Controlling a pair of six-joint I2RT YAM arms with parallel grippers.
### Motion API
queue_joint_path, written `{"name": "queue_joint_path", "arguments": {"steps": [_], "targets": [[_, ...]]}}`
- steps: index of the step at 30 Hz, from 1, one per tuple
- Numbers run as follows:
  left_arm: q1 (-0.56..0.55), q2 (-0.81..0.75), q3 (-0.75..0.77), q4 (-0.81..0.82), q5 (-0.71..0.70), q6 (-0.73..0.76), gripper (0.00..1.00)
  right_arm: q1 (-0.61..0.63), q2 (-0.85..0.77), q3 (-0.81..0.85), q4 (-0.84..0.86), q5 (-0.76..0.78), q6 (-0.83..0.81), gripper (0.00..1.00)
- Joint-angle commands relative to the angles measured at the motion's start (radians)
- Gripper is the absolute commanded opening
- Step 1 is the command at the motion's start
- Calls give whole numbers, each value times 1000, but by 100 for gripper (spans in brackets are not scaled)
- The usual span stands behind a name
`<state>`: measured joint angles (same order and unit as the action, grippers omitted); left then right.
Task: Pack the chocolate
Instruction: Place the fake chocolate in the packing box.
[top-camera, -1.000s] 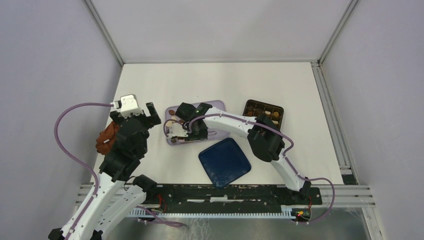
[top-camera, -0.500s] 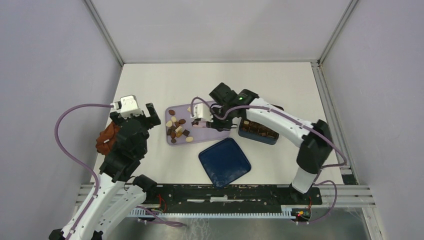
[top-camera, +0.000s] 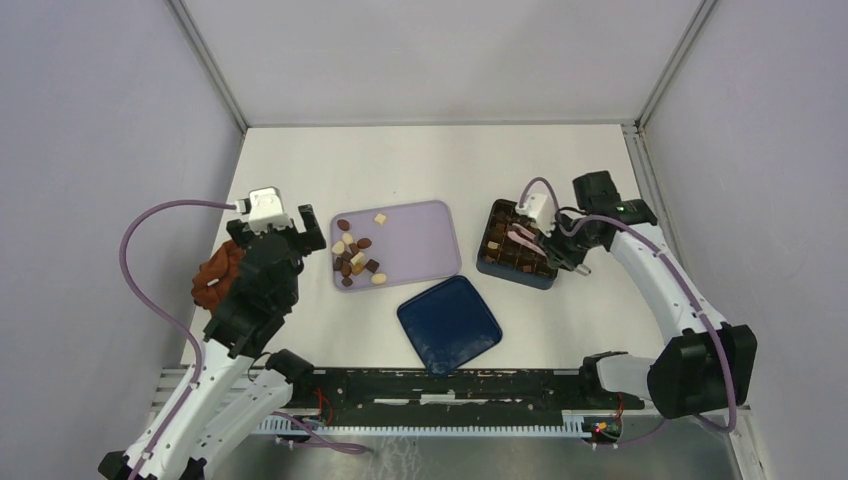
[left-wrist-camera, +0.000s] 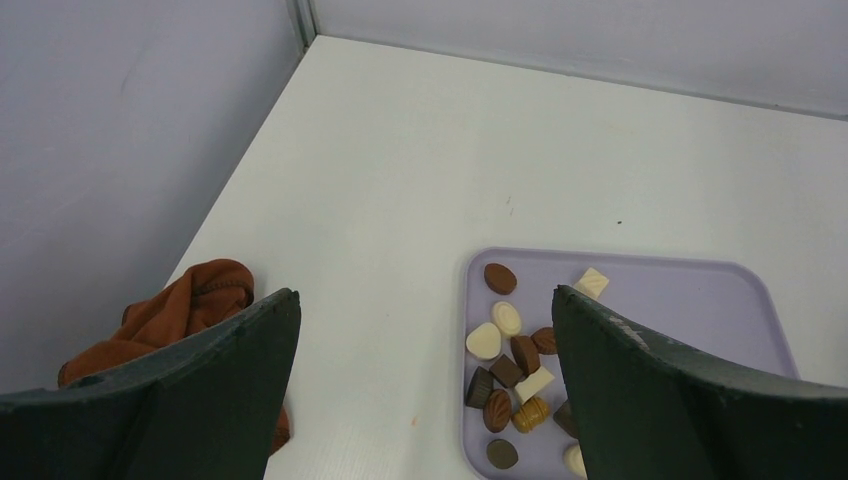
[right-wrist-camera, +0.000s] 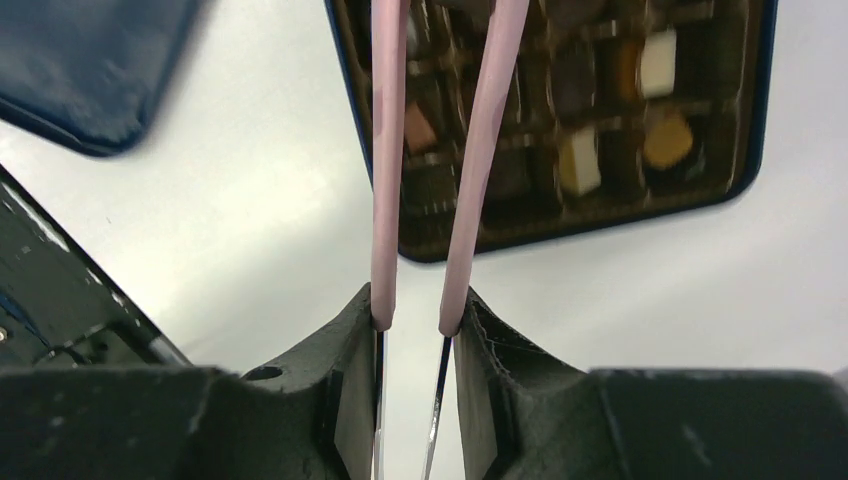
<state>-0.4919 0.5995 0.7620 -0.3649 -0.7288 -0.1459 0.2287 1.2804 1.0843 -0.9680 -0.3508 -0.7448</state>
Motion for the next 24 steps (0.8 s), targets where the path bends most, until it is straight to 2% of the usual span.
{"name": "queue_joint_path", "arguments": {"steps": [1,11,19,24], "targets": [[6,9,3,33,11,41,100,-137,-59,-59,-106,-16,-147,12],[6,20,7,30,20,41,100,-309,-82,-181,-122,41,-244,14],[5,22,7,29,26,42,100,-338,-35,-207,-99,47,-254,16],[6,22,7,30,27,42,100,-339,-17,-220,-96,49,-258,20]]}}
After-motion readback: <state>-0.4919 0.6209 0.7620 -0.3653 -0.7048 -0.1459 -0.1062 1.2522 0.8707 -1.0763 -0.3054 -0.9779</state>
